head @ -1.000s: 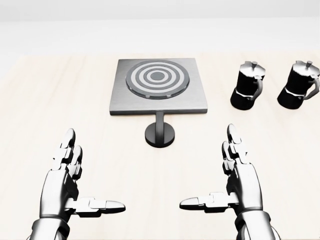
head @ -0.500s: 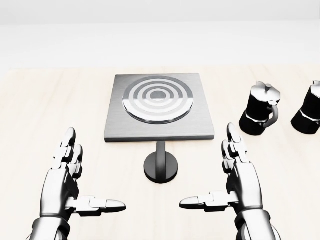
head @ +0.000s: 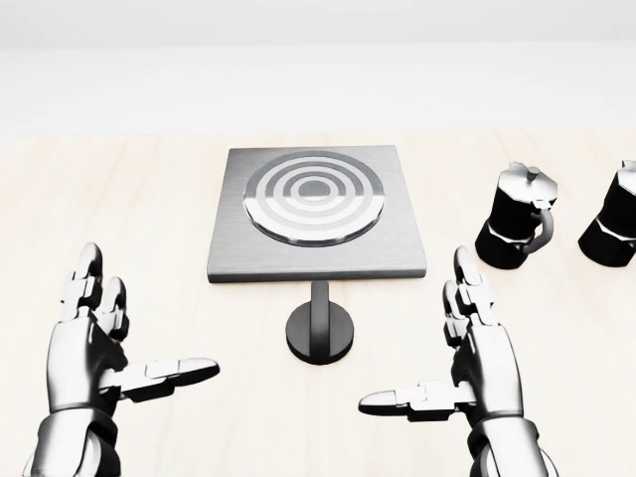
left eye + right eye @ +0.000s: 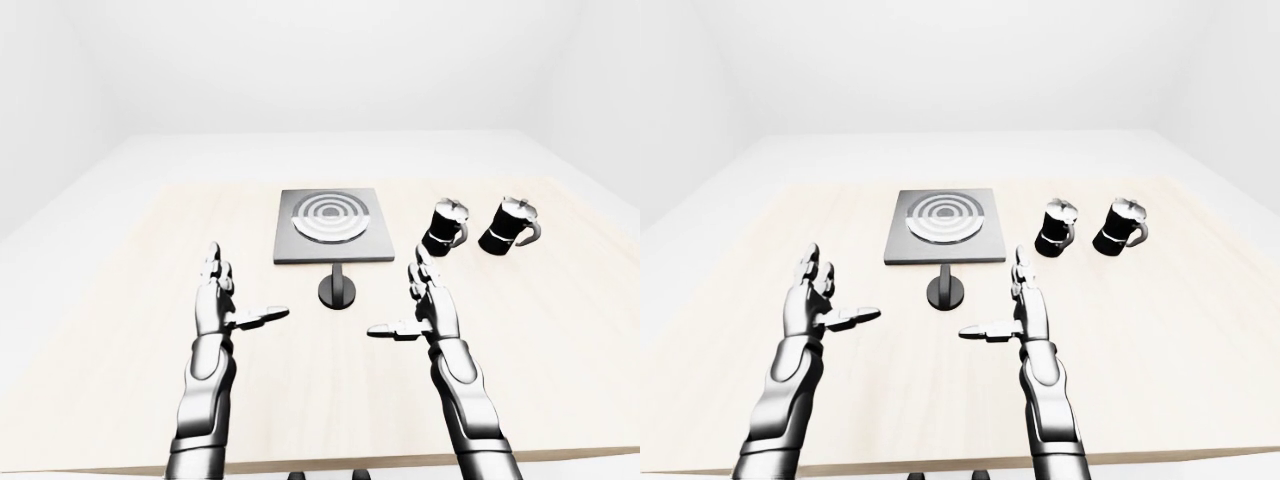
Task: Turn off the stove.
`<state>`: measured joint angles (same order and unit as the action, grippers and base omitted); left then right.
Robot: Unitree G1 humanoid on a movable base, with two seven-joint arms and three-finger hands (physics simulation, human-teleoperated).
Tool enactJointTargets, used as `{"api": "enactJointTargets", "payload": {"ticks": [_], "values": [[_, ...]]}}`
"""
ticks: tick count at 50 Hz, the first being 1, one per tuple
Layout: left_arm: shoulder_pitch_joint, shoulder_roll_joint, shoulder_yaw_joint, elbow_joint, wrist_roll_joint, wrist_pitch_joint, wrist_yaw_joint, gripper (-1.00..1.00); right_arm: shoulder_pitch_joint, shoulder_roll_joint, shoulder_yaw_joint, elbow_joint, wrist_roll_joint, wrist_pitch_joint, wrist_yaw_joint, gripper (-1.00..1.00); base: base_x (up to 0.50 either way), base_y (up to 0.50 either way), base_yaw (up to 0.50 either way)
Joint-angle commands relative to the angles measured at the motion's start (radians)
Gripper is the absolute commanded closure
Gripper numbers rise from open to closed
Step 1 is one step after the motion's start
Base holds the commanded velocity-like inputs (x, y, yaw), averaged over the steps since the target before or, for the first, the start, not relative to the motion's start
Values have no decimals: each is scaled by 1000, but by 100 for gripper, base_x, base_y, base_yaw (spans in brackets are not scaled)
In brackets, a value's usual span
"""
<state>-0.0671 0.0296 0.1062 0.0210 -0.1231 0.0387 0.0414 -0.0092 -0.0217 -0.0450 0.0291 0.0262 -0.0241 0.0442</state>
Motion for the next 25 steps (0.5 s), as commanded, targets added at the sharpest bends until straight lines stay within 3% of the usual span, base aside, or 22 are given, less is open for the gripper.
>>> {"api": "enactJointTargets", "payload": {"ticks": [1,8,10,14,15,16,17,20,25], "values": [[-80,52,104,54,-121,-15,158,-100,1,0,-1,2,3,-2,-4,-100,0,0,0],[-59,79,158,99,-133,-126,267,-100,0,-1,0,0,-1,1,-5,-100,0,0,0],[-45,79,168,115,-129,-126,287,-100,0,-1,0,9,-2,-9,-2,-100,0,0,0],[-33,98,202,125,-130,-126,333,-100,1,-1,3,-5,-5,2,-2,-100,0,0,0],[-39,100,224,129,-149,-126,363,-100,1,0,4,-12,-6,8,-3,-100,0,0,0],[-35,109,238,122,-206,-126,331,-100,1,0,4,-12,-6,8,-2,-100,0,0,0],[-27,117,242,120,-182,-126,366,-100,2,-1,4,-6,-7,0,0,-100,0,0,0],[-35,135,244,173,-186,-126,342,-100,2,0,5,-9,-8,0,1,-100,0,0,0],[-43,161,266,245,-150,-126,394,-100,3,-1,3,2,-11,-12,2,-100,0,0,0]]}}
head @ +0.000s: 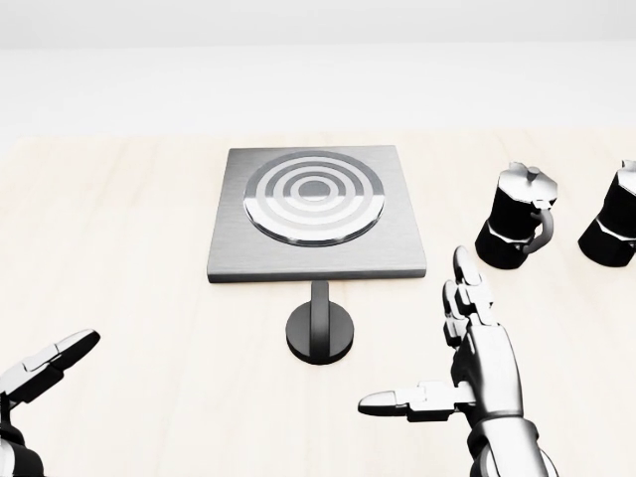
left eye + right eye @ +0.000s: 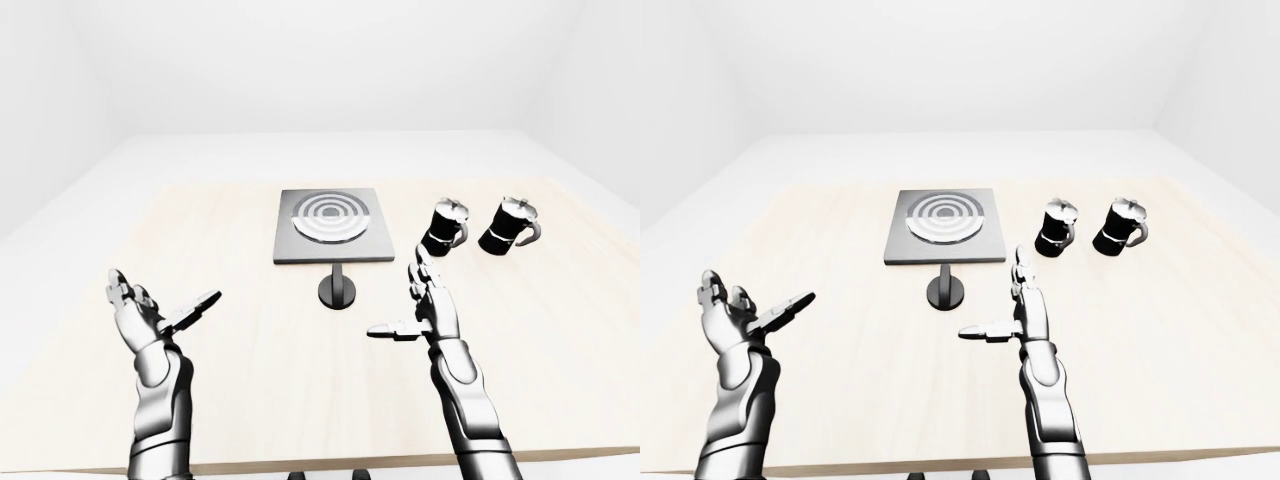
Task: Turn off the stove.
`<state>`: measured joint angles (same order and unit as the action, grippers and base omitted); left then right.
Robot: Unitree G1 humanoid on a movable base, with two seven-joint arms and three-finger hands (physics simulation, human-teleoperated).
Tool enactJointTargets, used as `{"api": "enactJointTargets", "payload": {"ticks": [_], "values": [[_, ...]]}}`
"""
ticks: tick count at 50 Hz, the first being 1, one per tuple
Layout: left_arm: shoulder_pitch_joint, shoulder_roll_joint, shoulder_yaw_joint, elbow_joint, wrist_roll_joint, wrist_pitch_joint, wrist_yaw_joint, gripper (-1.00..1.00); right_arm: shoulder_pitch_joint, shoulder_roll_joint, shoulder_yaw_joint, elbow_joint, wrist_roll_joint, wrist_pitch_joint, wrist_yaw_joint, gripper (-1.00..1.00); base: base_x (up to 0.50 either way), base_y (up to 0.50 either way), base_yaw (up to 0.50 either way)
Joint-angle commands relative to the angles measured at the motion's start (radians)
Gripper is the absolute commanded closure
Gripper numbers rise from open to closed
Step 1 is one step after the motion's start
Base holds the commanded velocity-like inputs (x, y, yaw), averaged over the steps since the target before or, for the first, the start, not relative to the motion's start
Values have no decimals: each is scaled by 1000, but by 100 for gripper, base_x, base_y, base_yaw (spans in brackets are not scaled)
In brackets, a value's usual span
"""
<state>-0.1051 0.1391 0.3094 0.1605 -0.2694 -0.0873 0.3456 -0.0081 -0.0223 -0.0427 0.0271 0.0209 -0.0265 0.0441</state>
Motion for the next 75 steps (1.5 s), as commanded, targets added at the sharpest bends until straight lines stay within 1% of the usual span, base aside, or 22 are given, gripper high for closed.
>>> {"api": "enactJointTargets", "payload": {"ticks": [1,2,4,5,6,7,8,12,14,15,16,31,32,34,62,64,67,70,71,73,74,75], "values": [[-5,52,63,107,-5,0,89,-100,2,0,1,4,-5,-10,2,-100,0,0,0],[5,57,70,101,4,0,106,-100,1,1,3,-2,-7,-3,1,-100,0,0,0],[5,64,77,118,0,0,106,-100,0,1,5,-10,-10,6,-1,-100,0,0,0],[3,65,81,126,1,0,119,-100,0,0,4,0,-10,-4,2,-100,0,0,0],[6,68,86,125,12,0,140,-100,0,1,5,-11,-11,7,0,-100,0,0,0],[4,70,87,134,7,0,136,-100,1,1,5,-7,-11,2,2,-100,0,0,0],[2,73,93,147,8,0,153,-100,0,0,5,-1,-11,-4,3,-100,0,0,0],[-10,79,85,182,-1,0,147,-100,-3,0,4,4,-12,-3,5,-100,0,0,0],[-9,80,81,183,2,0,153,-100,-3,1,5,-7,-14,11,2,-100,0,0,0],[5,80,82,153,-6,0,147,-100,-4,2,6,-16,-14,25,-1,-100,0,0,0],[11,79,83,139,-6,0,146,-100,-3,2,7,-14,-14,21,1,-100,0,0,0],[14,73,87,126,4,0,139,-100,-6,1,6,-8,-13,21,2,-100,0,0,0],[14,70,70,149,29,0,121,-100,-2,1,13,-6,3,-3,31,-100,0,0,0],[20,71,60,141,43,0,97,-100,11,1,24,-30,1,2,51,-100,0,0,0],[15,65,68,149,50,0,92,-100,6,4,24,-20,-6,1,56,-100,0,0,0],[15,64,66,159,53,0,91,-100,-3,5,27,-8,-16,12,50,-100,0,0,0],[19,63,67,152,44,0,85,-100,-23,10,35,26,-16,1,53,-100,0,0,0],[17,63,67,162,44,0,83,-100,-41,13,44,42,-17,0,59,-100,0,0,0],[19,62,66,164,44,0,82,-100,-55,15,48,59,-22,6,57,-100,0,0,0],[24,61,66,152,44,0,83,-100,-66,16,47,86,-20,-5,58,-100,0,0,0],[24,61,66,152,45,0,83,-100,-73,17,49,93,-19,-5,59,-100,0,0,0],[23,60,65,162,43,0,77,-100,-89,26,66,122,-27,-17,64,-100,0,0,0]]}}
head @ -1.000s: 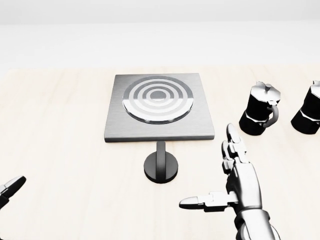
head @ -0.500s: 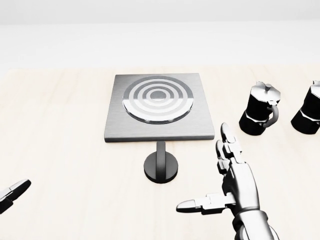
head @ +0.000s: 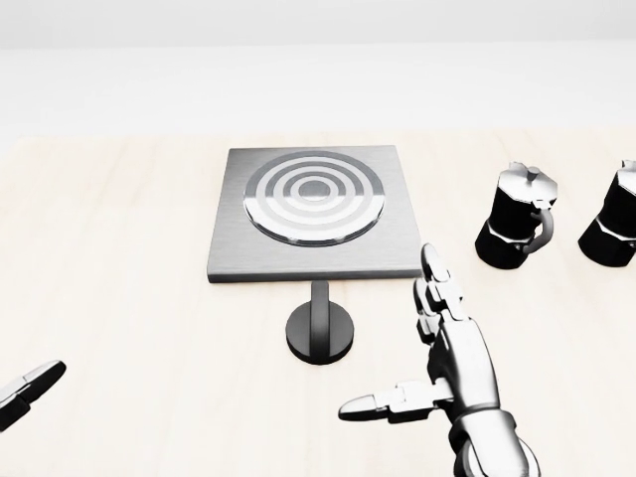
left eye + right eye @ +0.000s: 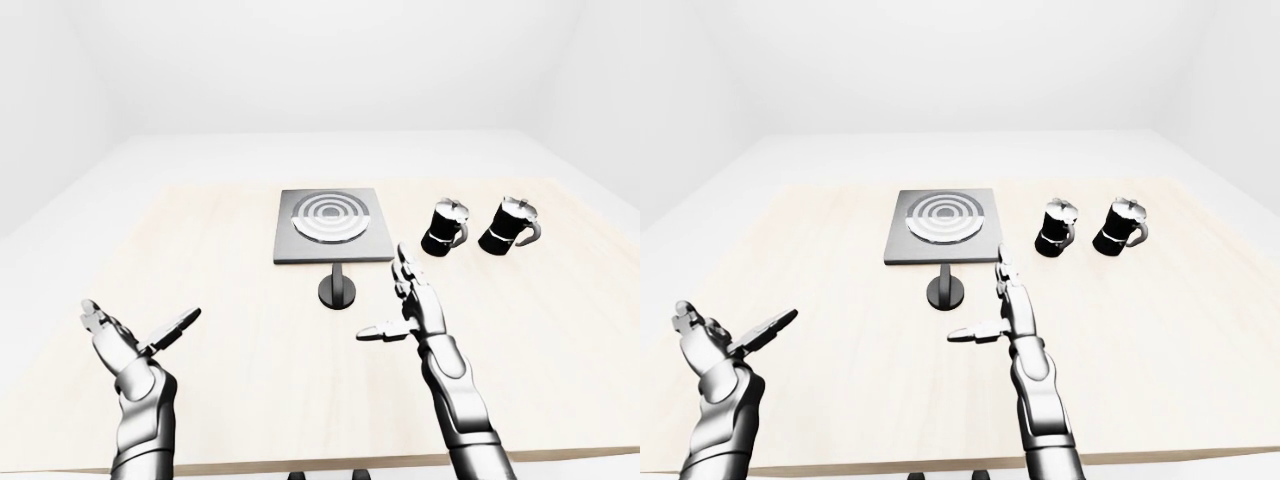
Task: Turn off the stove.
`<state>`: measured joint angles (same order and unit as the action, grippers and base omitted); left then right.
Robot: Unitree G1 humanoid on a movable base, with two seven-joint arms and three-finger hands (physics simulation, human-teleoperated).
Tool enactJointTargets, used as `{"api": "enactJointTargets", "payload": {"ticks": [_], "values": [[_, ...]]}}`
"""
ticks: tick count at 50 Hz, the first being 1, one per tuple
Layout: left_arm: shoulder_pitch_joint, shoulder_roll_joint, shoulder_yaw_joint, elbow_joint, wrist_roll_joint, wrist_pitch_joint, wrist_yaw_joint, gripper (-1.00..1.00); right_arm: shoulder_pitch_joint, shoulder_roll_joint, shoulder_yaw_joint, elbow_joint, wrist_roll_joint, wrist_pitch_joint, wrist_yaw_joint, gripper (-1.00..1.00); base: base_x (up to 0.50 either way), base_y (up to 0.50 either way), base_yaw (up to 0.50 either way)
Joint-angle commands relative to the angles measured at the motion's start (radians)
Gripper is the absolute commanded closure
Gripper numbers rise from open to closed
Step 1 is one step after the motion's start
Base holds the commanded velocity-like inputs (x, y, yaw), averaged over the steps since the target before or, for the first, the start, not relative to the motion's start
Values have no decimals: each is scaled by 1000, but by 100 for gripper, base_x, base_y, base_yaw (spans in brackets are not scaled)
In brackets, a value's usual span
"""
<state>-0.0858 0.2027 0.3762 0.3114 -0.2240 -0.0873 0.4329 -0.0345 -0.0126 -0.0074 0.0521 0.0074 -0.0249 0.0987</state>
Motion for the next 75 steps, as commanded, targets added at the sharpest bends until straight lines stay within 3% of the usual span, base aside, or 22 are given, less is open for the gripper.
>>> {"api": "enactJointTargets", "payload": {"ticks": [1,6,7,18,21,25,41,47,49,53,57,58,59,61,64,69,75], "values": [[3,-3,-2,12,-2,0,-10,-100,-67,17,33,107,-14,-21,12,-100,0,0,0],[9,-3,-1,2,-3,0,-11,-100,-77,22,40,122,-20,-19,15,-100,0,0,0],[-23,3,4,20,6,0,41,-100,-168,62,93,283,-27,-31,54,-100,0,0,0],[-17,6,-2,16,1,0,43,-100,-202,76,87,336,-35,-42,69,-100,0,0,0],[-11,7,1,2,-6,0,35,-100,-201,84,98,322,-41,-19,71,-100,0,0,0],[-15,6,2,15,-3,0,31,-100,-195,86,101,313,-44,-16,72,-100,0,0,0],[-24,10,0,16,-7,0,50,-100,-145,104,118,340,-33,-52,58,-100,0,0,0],[-25,12,-3,20,-8,0,52,-100,-129,136,143,342,-23,-26,36,-100,0,0,0],[-26,13,-2,22,-8,0,51,-100,-109,144,160,306,-20,1,23,-100,0,0,0],[-23,12,0,16,-11,0,48,-100,-113,166,185,344,6,-3,39,-100,0,0,0],[-26,13,-2,23,-12,0,49,-100,-112,171,198,317,10,29,46,-100,0,0,0],[-23,13,-1,13,-14,0,50,-100,-118,171,196,327,14,28,51,-100,0,0,0],[-28,13,-1,25,-12,0,49,-100,-131,169,187,365,22,2,62,-100,0,0,0],[-32,14,-2,36,-12,0,49,-100,-146,173,183,379,24,2,67,-100,0,0,0],[-32,15,-3,32,-14,0,51,-100,-172,179,172,431,34,-28,84,-100,0,0,0],[-26,13,1,13,-15,0,50,-100,-182,183,175,420,33,1,98,-100,0,0,0],[-31,14,-1,28,-17,0,49,-100,-245,163,122,521,55,-62,119,-100,0,0,0]]}}
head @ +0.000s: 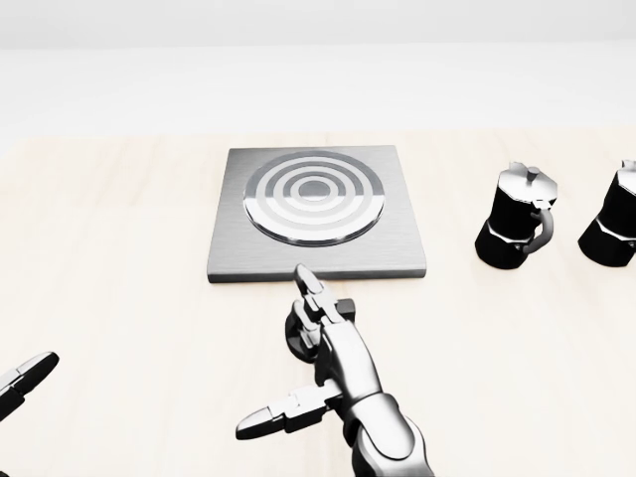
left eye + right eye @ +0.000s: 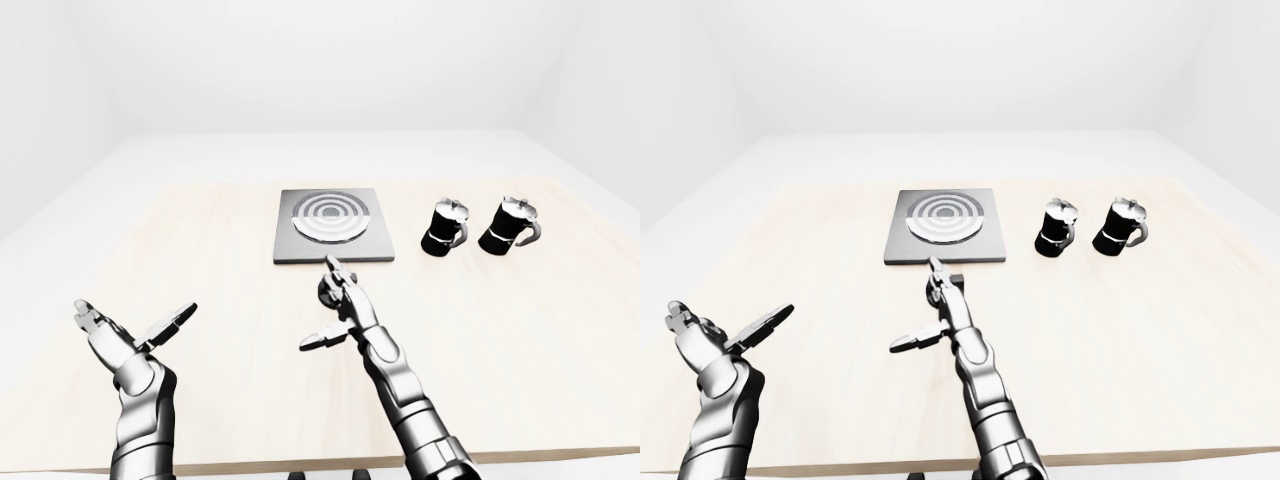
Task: Turn off the stove.
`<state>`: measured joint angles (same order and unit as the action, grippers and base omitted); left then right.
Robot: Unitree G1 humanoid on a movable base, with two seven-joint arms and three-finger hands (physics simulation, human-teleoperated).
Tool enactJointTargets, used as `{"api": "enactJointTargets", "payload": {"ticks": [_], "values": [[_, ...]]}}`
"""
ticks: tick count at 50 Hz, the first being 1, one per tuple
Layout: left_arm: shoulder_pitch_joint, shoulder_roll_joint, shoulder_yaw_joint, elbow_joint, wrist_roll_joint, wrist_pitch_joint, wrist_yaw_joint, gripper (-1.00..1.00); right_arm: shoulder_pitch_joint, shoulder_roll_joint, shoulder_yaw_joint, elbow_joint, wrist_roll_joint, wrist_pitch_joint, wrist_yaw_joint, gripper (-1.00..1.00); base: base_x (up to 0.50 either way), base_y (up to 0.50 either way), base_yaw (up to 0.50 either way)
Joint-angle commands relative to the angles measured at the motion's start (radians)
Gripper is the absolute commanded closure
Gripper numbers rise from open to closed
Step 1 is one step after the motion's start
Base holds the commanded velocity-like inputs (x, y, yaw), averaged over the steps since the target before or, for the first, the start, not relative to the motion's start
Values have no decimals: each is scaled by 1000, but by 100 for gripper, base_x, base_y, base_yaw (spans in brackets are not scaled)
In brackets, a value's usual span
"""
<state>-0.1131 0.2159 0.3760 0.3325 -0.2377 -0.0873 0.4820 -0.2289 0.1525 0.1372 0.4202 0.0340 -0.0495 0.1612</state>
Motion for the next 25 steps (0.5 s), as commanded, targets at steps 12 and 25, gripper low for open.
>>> {"api": "enactJointTargets", "payload": {"ticks": [12,25], "values": [[-2,0,1,-6,-7,0,-2,-100,-304,-141,-189,512,134,-38,75,-100,0,0,0],[1,1,3,-20,-14,0,-4,-100,-477,-217,-225,623,156,-38,64,-100,0,0,0]]}}
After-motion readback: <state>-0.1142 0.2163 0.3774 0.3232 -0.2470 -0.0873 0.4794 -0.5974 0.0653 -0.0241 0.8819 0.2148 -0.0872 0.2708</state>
